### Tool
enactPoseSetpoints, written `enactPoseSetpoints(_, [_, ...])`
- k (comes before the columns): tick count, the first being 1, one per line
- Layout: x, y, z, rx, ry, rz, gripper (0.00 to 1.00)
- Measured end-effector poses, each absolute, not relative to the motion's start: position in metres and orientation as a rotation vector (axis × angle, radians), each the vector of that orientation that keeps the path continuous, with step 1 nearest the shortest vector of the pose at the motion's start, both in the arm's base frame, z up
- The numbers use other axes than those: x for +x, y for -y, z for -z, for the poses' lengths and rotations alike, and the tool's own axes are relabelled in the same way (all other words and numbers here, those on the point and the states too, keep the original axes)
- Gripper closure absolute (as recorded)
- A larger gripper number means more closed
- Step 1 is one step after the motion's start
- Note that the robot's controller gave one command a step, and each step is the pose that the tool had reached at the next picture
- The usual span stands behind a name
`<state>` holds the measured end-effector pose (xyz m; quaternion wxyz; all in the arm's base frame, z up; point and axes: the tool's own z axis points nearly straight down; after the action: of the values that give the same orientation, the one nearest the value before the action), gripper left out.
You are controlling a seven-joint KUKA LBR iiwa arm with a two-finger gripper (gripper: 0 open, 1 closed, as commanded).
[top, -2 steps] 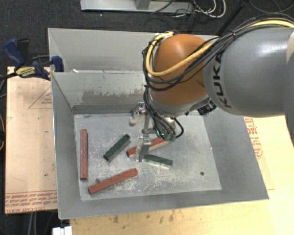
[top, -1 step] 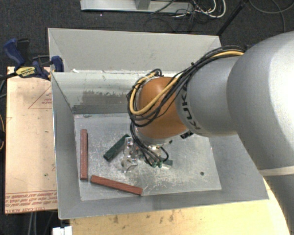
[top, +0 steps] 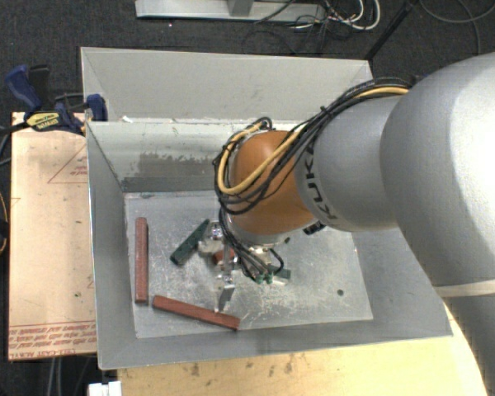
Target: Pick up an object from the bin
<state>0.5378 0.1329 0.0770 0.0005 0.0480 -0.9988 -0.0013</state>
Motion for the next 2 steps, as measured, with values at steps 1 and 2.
enactPoseSetpoints(1, [0.539, -0.133, -0.077, 0.150, 3.140, 0.005, 0.00])
enactPoseSetpoints(2, [0.568, -0.118, -0.079, 0.090, 3.143, 0.011, 0.00])
